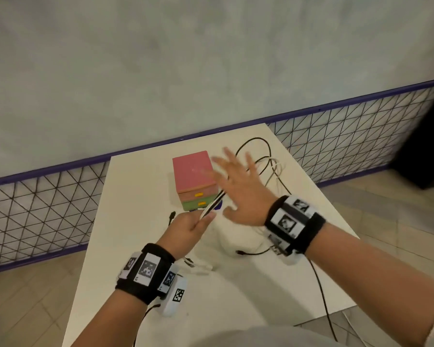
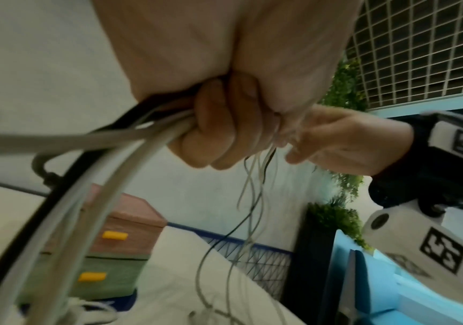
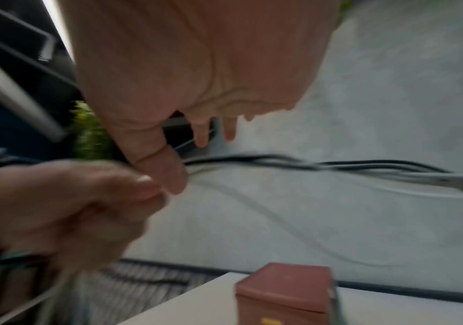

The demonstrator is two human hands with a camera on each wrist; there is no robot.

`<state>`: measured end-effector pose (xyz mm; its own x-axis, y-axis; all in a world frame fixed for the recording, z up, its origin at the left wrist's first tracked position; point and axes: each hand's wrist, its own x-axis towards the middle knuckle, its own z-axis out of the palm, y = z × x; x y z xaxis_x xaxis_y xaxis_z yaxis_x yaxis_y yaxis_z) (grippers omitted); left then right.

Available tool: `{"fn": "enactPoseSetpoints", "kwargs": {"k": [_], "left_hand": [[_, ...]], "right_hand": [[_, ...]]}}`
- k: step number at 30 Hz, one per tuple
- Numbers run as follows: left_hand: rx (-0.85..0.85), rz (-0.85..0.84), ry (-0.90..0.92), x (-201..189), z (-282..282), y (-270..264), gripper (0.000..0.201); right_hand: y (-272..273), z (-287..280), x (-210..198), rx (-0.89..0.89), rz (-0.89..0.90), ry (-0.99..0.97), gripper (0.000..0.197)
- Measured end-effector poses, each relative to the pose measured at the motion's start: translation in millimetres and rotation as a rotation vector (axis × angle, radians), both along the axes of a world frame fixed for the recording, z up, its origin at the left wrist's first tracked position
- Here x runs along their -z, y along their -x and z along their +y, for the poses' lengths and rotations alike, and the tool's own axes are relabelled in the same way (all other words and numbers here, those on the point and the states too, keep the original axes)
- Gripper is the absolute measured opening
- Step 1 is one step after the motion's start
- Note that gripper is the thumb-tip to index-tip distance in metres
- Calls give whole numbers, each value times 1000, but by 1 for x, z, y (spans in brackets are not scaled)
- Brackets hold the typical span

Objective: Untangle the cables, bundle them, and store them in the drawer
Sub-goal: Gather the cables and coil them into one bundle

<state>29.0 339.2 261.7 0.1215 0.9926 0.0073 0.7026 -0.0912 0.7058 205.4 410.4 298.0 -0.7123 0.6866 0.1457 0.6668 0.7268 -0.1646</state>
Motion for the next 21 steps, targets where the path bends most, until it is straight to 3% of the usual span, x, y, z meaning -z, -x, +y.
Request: {"fn": "enactPoseSetpoints", "kwargs": {"k": [2, 4, 6, 9, 11, 16, 20, 21], "left_hand": [[41, -15, 8, -3, 3, -6, 38], [74, -87, 25, -4, 2, -6, 40], [58, -215, 73, -5, -3, -1, 40], [-18, -346, 171, -2, -10, 14, 29], [-68, -377, 225, 0, -15, 21, 25], [-43, -493, 270, -9, -21, 17, 42], [-145, -719, 319, -9, -17, 6, 32], [-168, -790, 334, -7, -15, 5, 31]], "right_hand": [[19, -16, 3, -156, -65, 26, 53], [21, -19, -4, -176, -82, 142, 24], [17, -11, -8, -172, -68, 207, 13], [3, 11, -13, -52, 101, 271, 13], [-12, 26, -20, 77, 207, 313, 24], [-30, 48, -18, 300, 411, 398, 27], [-26, 48, 1, 399, 351, 357, 12], [-27, 43, 6, 368, 283, 318, 28]]}}
